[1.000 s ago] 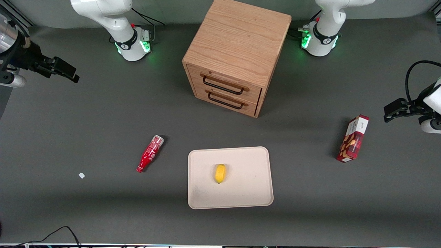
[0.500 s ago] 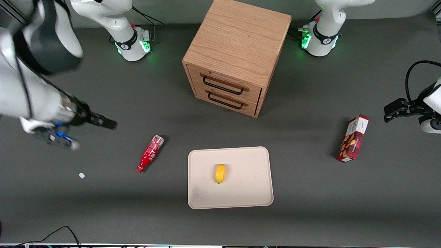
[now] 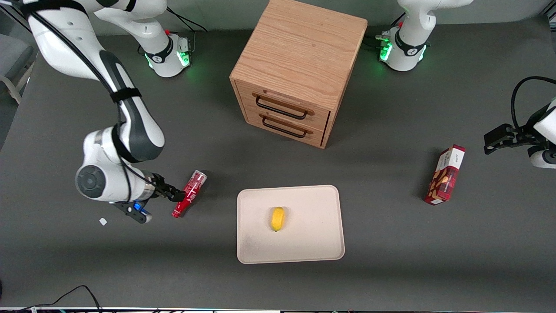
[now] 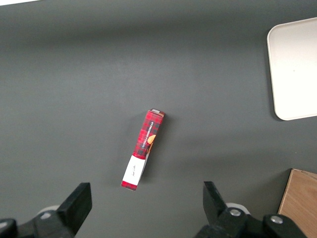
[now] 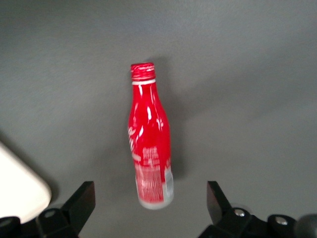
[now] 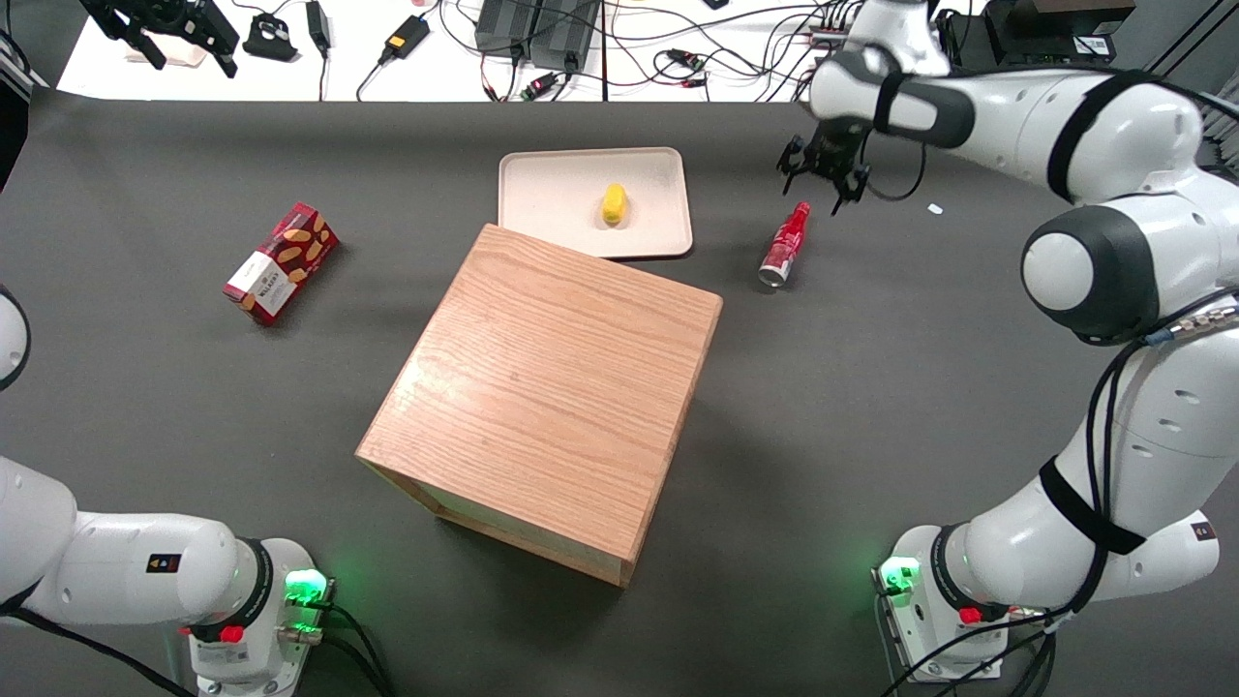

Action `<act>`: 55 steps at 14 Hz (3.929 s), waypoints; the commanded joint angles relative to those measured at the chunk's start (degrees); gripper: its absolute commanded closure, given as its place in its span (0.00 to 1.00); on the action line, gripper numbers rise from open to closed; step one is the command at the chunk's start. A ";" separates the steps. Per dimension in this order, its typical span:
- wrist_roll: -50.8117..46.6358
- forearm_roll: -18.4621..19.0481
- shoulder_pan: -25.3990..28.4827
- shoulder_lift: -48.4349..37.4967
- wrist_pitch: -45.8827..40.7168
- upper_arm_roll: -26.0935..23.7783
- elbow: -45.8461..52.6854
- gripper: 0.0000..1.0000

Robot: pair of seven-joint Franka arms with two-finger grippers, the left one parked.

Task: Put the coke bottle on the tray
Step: 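Close the right gripper around the bottle's body and lift it, then carry the bottle over the white tray and lower it beside the lemon, then open the right gripper and raise it away from the tray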

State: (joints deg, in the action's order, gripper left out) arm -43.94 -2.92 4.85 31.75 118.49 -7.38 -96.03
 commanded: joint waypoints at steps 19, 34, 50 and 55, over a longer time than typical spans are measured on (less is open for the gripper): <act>3.94 3.97 1.39 -4.78 -1.12 -6.23 6.51 1.00; 2.99 3.97 10.09 27.48 8.42 -9.14 37.23 1.00; 3.42 7.05 5.91 8.45 -10.61 -9.14 31.02 0.00; 11.75 6.96 1.31 -8.17 -30.83 -6.34 30.55 0.00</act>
State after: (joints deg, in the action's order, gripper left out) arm -35.47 4.08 7.56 31.88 91.08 -15.74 -58.78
